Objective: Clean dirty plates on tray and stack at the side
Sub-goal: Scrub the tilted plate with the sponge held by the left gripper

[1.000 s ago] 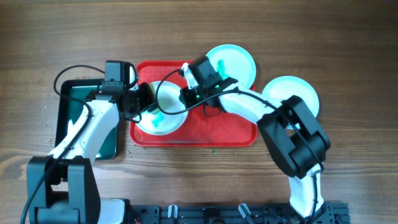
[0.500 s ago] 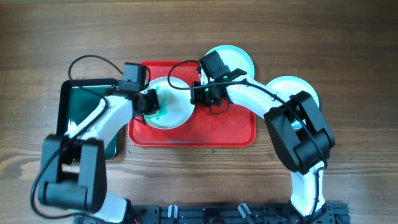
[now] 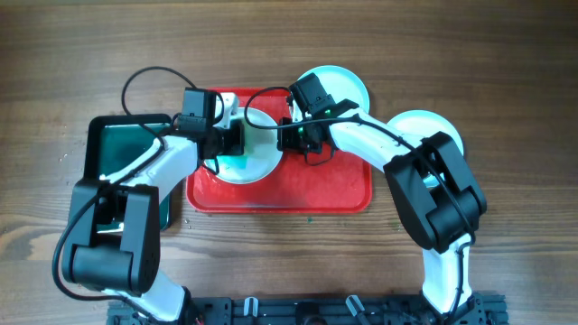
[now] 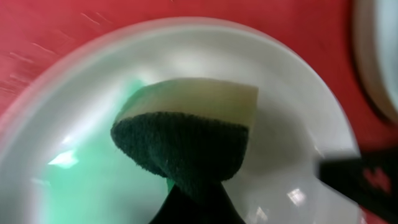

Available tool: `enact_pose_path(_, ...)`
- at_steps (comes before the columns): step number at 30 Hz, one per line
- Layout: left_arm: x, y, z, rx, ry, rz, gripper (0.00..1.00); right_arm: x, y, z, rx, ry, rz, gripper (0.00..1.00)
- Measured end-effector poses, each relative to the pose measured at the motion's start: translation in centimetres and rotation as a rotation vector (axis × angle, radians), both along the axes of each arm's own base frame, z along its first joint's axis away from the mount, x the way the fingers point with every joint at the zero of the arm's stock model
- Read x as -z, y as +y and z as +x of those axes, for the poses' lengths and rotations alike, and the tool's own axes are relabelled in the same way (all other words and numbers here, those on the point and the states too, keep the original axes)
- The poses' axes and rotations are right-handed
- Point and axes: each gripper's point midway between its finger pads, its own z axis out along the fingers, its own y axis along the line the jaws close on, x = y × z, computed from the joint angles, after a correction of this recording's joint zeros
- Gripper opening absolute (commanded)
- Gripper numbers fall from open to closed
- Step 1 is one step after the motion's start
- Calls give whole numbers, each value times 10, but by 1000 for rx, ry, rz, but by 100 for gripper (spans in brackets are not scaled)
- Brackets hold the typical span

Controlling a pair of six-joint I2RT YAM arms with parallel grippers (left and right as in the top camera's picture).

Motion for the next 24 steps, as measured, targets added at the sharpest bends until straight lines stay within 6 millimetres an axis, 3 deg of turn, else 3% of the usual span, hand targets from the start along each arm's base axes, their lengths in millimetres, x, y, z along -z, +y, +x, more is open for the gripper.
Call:
enact_pose_path(4,2,30,17,-185,-48,121,4,0,0,1,0,-2,0,4)
enact_pose_path(8,8,39,-4,-328,82,128,4,-1,1,1,-8,-11,3,4)
enact_pose_path(11,8,22,-26,-205,189,33,4,0,1,1,-20,-17,0,4)
enact_pose_path(14,3,-23,-43,49,212,-173,4,0,0,1,-20,-17,-1,4)
enact_pose_path(17,-2,-45,-33,130,141,-265,4,0,0,1,-18,-18,-2,4)
enact_pose_path(19,-2,-37,-16,48,95,-233,4,0,0,2,-18,-19,-2,4)
enact_pose_path(24,5,14,7,-299,52,-27,4,-1,1,2,-18,-21,-1,4)
